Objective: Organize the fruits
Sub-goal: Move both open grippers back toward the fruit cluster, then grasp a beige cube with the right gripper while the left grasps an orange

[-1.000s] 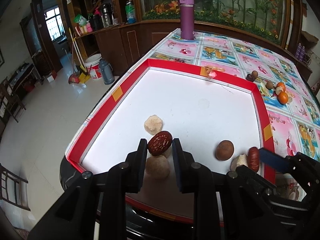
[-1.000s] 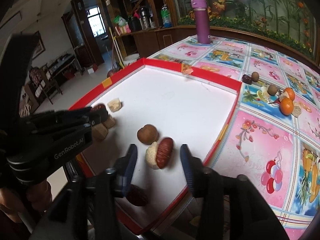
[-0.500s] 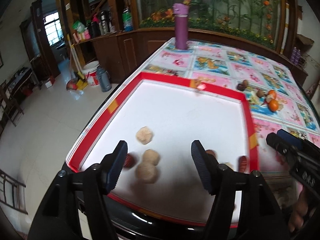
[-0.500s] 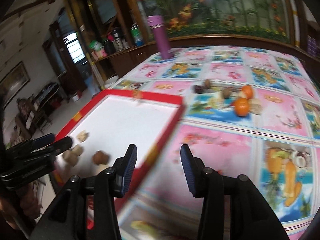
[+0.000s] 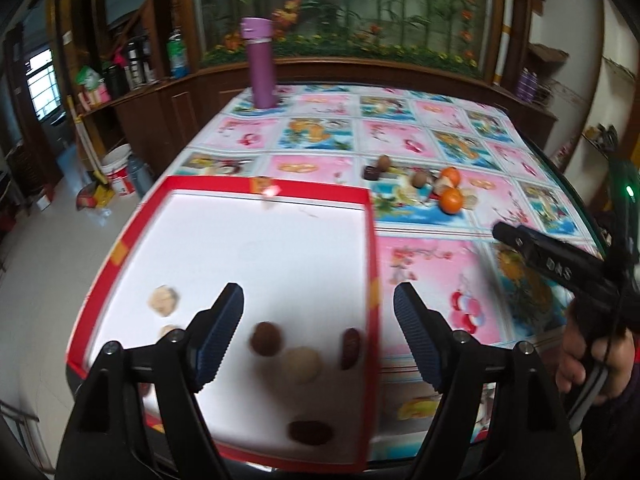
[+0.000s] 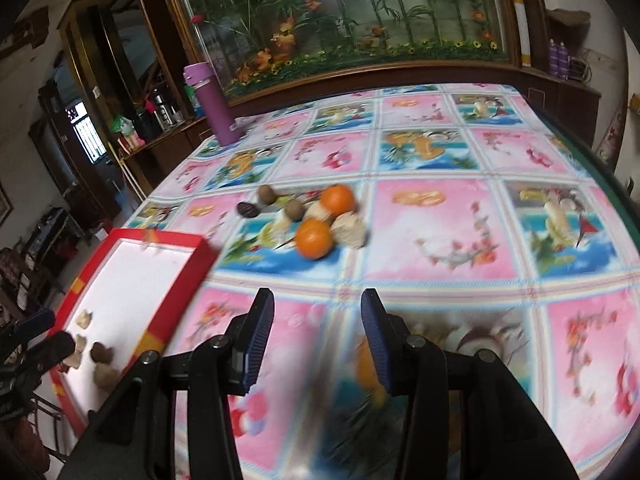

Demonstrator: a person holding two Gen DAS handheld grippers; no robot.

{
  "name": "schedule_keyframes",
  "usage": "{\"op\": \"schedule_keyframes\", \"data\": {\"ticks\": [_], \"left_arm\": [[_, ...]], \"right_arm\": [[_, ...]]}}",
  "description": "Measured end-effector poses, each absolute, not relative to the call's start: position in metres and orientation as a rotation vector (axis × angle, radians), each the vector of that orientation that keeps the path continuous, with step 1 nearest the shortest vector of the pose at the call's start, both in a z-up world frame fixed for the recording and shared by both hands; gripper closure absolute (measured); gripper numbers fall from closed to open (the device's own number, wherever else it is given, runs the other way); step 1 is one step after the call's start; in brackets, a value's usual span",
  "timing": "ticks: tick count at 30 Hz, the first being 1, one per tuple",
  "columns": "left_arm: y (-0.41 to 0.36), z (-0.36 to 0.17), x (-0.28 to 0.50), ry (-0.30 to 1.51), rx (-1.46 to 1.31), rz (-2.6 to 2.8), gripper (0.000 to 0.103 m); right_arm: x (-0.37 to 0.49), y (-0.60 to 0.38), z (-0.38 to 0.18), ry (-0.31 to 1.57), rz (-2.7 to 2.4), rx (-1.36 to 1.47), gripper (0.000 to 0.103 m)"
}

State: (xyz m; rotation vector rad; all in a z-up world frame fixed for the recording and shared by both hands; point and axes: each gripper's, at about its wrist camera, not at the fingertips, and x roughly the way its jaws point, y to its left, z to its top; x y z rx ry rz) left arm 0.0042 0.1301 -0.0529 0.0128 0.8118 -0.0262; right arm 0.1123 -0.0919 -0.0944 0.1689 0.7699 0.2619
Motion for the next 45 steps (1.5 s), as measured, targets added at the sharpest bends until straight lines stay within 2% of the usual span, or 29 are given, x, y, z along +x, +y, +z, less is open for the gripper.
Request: {"op": "schedule_keyframes", "data": {"ticks": [10,21,23,26,37,45], "left_arm": [[0.093,-0.057,0.028,0.881,0.012,-0.149,0.025],[0.075,-0.057,0.052,0.923,0.018,-0.163,0.025],[0.074,-0.055,0.055,0.925,0.012,-0.162,0.025],[0.074,-0.052,0.057,0.923,0.002,-0.154,0.025],[0.070,-0.051,0.059,0.927,0.013,-0.151,0.025],[0.059,-0.055,0.071,0.944,0.026,-0.165,0.025]], "right_arm": [[0.182,-0.097,-0.114,0.892,0.264,0.086,0.058],[0.201,-0.093,-0.116,0.846,0.334,0.109,0.060],[0.201,-0.096,-0.117,0.854,0.365,0.127,0.068],[0.203,-0.103,-0.120,0.880,0.418,0.162,0.074],[0.205,-0.102,-0.123,0.887,0.434,0.032,0.074],[0.213,-0.101,-0.123,0.886,0.461,0.058,0.074]]}}
